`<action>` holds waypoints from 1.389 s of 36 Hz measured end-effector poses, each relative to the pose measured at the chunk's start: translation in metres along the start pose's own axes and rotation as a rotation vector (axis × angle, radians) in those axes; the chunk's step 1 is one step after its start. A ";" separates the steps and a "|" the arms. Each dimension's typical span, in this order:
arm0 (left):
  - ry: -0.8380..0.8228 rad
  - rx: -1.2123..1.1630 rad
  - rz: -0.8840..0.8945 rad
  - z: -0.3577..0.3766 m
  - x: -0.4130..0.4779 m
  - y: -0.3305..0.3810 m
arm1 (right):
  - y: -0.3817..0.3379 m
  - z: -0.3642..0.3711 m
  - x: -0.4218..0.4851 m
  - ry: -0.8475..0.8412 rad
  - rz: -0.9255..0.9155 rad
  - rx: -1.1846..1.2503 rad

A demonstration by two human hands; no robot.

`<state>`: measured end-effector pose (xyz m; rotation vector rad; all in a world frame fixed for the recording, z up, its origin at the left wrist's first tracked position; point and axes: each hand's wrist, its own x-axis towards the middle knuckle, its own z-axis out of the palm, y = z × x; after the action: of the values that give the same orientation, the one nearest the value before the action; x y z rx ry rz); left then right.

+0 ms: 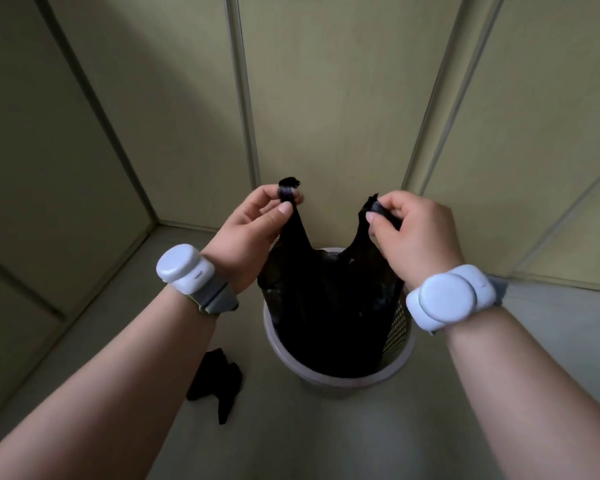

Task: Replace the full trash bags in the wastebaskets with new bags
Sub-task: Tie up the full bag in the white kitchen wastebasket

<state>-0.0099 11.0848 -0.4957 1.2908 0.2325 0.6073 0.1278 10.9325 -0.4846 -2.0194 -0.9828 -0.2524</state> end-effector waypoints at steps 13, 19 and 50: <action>-0.175 0.240 -0.024 0.015 0.000 -0.006 | -0.011 -0.022 0.004 0.120 -0.106 0.090; -0.234 0.224 -0.109 0.025 -0.001 -0.015 | -0.007 -0.021 0.003 -0.071 -0.032 -0.110; -0.103 0.415 -0.183 0.041 0.000 -0.037 | 0.017 0.011 -0.005 -0.309 0.083 0.374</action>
<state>0.0208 11.0451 -0.5191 1.6739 0.4016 0.3432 0.1347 10.9327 -0.5043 -1.7758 -1.0420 0.2799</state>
